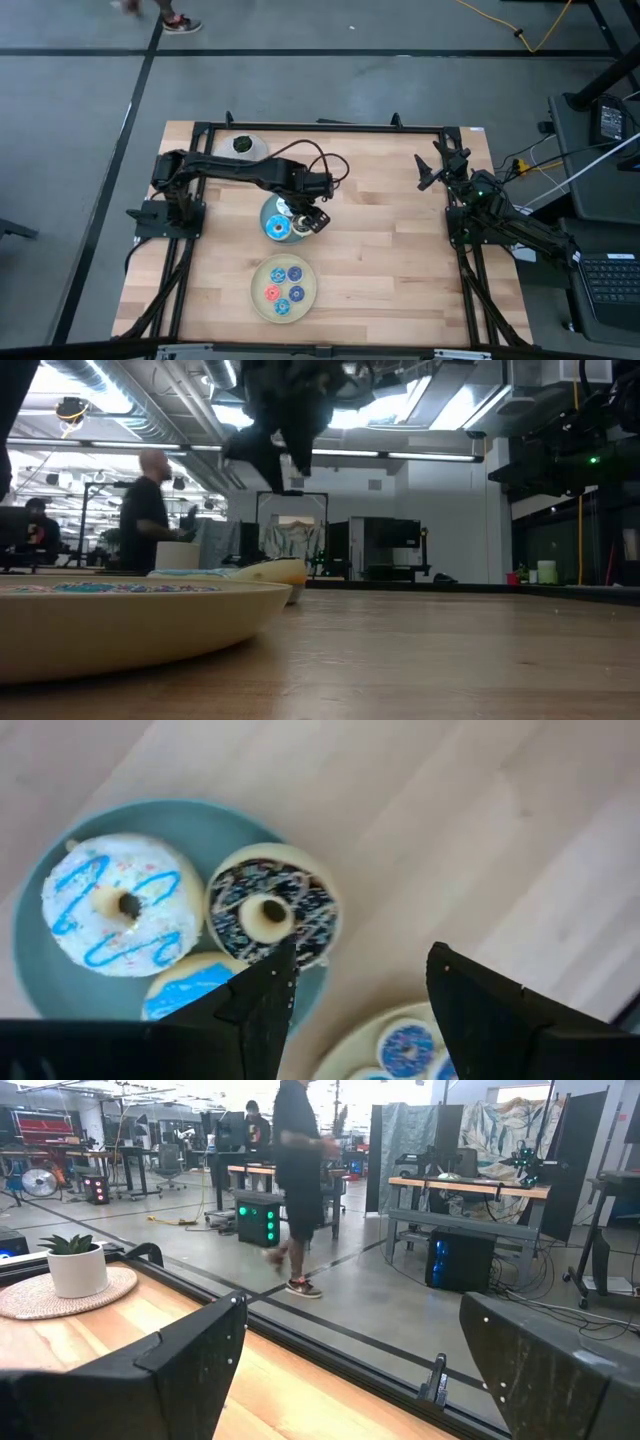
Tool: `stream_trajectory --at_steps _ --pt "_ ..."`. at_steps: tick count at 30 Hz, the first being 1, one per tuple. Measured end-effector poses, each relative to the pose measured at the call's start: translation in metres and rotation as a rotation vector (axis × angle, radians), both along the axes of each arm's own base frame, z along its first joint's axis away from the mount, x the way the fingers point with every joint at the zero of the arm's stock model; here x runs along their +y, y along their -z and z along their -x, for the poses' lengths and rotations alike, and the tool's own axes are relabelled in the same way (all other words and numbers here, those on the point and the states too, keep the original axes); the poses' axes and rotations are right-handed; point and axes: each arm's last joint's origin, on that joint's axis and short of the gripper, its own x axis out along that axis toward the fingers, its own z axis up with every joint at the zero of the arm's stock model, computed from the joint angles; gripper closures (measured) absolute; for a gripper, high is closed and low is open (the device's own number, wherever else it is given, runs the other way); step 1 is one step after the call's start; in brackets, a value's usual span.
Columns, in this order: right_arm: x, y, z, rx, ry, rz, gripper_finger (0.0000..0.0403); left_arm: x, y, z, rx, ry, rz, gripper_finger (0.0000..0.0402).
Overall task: Pick & Place donuts
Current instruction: Return to Home Position
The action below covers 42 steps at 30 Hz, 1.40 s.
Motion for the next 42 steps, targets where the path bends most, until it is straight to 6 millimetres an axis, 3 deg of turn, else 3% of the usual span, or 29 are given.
stream_trajectory --at_steps 9,19,28,36,42 --pt "0.0 0.0 0.0 0.0 0.0 0.0 0.0038 -0.022 -0.034 0.009 -0.117 0.046 -0.064 0.0187" --pt "0.0 0.0 0.0 0.0 0.0 0.0 0.0038 -0.026 -0.06 0.049 -0.306 0.028 -0.162 0.0187" --pt "0.0 0.0 0.0 0.0 0.0 0.0 0.0038 -0.024 -0.065 0.091 -0.45 0.045 -0.179 0.0182" --pt "0.0 0.0 0.0 0.0 0.0 0.0 0.0038 -0.018 -0.066 0.123 -0.688 -0.042 -0.254 0.0182" --pt "0.0 0.0 0.0 0.001 0.0 0.0 0.0038 -0.007 -0.06 0.151 -0.747 -0.105 -0.277 0.0183"
